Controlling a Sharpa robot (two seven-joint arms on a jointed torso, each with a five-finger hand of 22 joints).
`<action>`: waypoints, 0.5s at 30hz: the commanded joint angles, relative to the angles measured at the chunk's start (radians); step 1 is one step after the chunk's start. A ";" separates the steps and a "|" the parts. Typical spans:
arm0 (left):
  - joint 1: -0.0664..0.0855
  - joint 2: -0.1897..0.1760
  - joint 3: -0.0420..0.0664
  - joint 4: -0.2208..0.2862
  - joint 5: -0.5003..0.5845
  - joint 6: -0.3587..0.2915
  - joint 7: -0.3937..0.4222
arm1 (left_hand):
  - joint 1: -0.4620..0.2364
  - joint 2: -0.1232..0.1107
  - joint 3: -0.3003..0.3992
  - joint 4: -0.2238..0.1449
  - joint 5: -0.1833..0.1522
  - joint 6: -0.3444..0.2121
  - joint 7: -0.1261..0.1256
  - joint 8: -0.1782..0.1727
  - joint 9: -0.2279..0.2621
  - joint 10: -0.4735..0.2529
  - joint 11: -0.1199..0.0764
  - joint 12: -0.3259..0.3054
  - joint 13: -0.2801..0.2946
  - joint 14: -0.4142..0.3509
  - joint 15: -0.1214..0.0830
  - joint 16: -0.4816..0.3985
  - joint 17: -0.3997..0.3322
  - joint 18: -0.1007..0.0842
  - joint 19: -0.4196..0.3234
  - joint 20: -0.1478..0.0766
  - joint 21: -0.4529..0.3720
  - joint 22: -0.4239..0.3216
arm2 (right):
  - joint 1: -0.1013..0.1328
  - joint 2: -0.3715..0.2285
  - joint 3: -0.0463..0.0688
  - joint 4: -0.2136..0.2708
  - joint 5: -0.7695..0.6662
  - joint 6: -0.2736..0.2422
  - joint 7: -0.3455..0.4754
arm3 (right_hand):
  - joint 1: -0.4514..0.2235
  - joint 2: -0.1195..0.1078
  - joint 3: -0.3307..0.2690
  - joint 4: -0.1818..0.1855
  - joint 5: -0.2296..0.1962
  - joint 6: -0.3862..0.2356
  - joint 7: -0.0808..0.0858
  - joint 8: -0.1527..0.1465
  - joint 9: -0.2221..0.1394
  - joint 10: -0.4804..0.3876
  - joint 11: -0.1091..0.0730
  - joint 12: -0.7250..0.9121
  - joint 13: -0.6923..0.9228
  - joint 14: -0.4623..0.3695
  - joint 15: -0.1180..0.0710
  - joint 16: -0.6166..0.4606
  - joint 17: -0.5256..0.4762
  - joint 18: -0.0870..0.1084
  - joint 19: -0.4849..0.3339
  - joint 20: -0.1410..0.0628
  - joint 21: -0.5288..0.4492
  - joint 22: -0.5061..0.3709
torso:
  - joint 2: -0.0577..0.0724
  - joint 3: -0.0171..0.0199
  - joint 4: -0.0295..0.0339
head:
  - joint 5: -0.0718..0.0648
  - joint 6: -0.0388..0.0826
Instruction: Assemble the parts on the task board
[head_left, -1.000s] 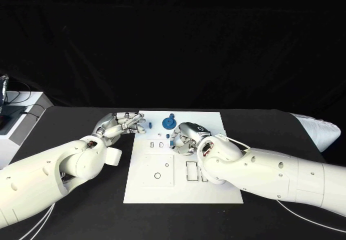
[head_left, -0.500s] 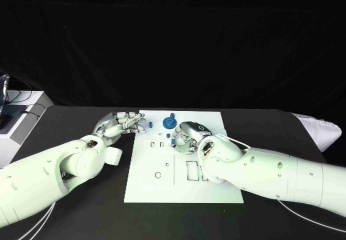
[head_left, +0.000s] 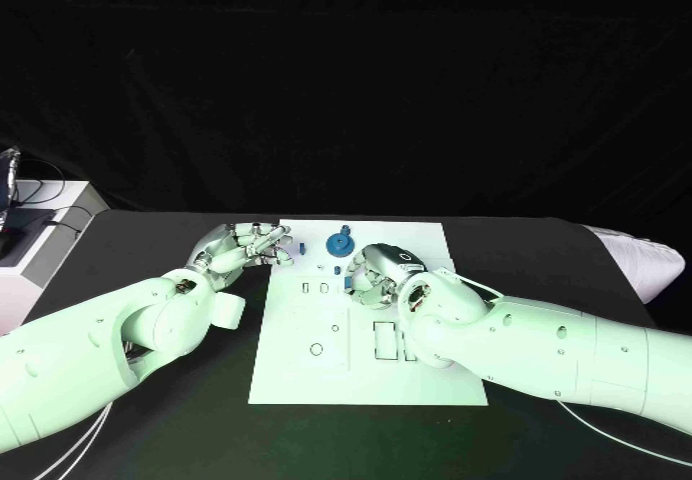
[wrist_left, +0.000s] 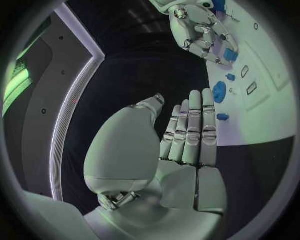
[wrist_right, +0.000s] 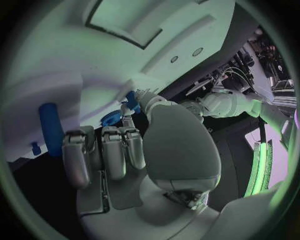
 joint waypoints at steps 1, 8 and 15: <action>0.000 0.001 0.001 0.001 -0.002 0.019 0.002 | -0.005 0.001 0.004 -0.002 0.001 0.003 0.006 -0.007 0.002 -0.003 0.006 -0.001 -0.001 -0.008 -0.001 0.003 0.001 0.003 -0.007 -0.003 0.004 0.002 | -0.001 -0.001 0.000 0.001 -0.005 0.008 0.013 | -0.001 -0.009 -0.006 -0.003 0.001 -0.009 0.001 -0.005 -0.002 0.106 0.009 0.005 0.264 0.098 0.007 -0.001 0.238 -0.004 0.102 0.008 -0.006 0.255 | 0.000 0.0004 -0.0002 | 0.001 0.000; 0.000 0.002 0.001 0.000 -0.002 0.022 0.001 | -0.006 0.000 0.004 -0.003 0.001 0.002 0.007 -0.007 0.002 -0.004 0.007 -0.001 -0.001 -0.009 -0.001 0.003 0.002 0.003 -0.007 -0.003 0.005 0.002 | -0.001 -0.001 0.000 0.003 -0.003 -0.005 0.016 | -0.008 -0.014 -0.013 0.001 -0.002 -0.019 0.005 -0.013 -0.005 0.106 0.013 0.004 0.263 0.098 0.011 -0.001 0.237 -0.003 0.100 0.012 -0.009 0.252 | 0.000 -0.0003 -0.0004 | 0.000 0.000; 0.000 0.004 0.001 -0.002 -0.003 0.022 0.000 | -0.005 0.000 0.004 -0.003 0.001 0.001 0.007 -0.008 0.002 -0.005 0.007 -0.002 -0.001 -0.009 -0.001 0.003 0.002 0.003 -0.008 -0.003 0.005 0.002 | -0.001 -0.008 0.000 0.011 -0.001 -0.025 0.019 | -0.014 -0.017 -0.021 0.004 -0.009 -0.021 0.006 -0.015 -0.006 0.105 0.015 0.003 0.262 0.098 0.013 -0.001 0.236 -0.003 0.099 0.015 -0.010 0.251 | 0.000 -0.0001 0.0008 | -0.001 0.001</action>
